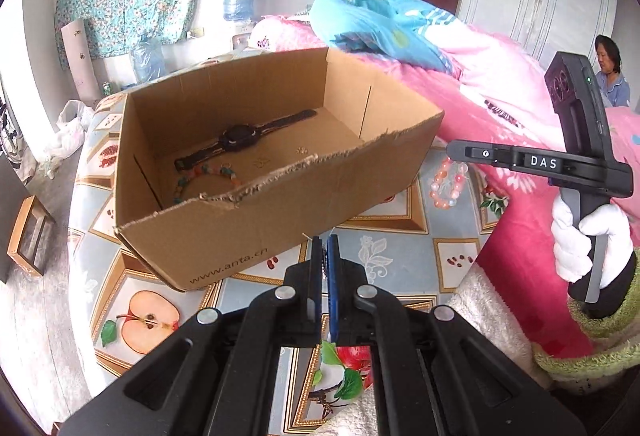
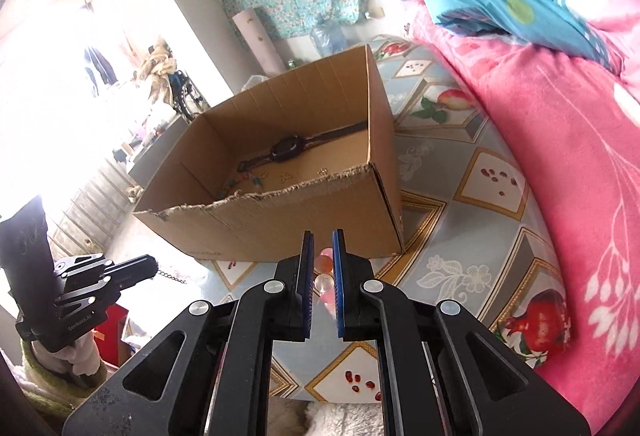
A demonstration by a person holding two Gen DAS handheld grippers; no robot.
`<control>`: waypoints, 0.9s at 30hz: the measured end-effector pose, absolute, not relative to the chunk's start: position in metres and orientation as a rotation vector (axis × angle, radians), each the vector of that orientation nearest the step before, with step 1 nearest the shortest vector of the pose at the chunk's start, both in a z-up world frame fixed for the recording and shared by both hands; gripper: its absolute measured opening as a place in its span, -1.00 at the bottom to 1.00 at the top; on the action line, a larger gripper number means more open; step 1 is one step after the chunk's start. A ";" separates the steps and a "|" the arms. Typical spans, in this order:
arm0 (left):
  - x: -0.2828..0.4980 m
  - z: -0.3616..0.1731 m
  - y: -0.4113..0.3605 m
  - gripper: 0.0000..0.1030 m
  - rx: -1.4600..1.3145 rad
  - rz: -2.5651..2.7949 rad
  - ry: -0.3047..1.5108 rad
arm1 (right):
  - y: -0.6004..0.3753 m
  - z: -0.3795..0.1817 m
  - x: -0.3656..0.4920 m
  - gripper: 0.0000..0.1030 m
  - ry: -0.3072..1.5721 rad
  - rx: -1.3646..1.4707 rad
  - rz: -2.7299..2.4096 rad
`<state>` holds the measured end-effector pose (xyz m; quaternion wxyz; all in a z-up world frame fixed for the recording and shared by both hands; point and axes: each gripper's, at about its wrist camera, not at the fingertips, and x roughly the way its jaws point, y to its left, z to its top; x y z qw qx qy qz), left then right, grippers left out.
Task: Organize jewelry
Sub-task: 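Grasp the pink-and-white bead bracelet with the right tool, then carry the bead bracelet into the box with the right tool while the left tool drops the charm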
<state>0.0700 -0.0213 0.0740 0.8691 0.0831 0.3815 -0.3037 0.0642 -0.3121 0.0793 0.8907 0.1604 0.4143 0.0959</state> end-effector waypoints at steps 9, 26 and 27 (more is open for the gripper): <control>0.083 0.144 0.001 -0.96 0.071 -0.656 0.663 | -0.315 0.150 0.069 -0.87 0.725 0.335 0.233; 0.245 0.063 -0.064 -0.91 0.043 -0.722 1.209 | -0.282 0.132 0.194 -0.86 0.925 0.254 0.391; 0.248 0.056 -0.065 -0.83 0.051 -0.702 1.238 | -0.281 0.128 0.198 -0.86 0.943 0.249 0.392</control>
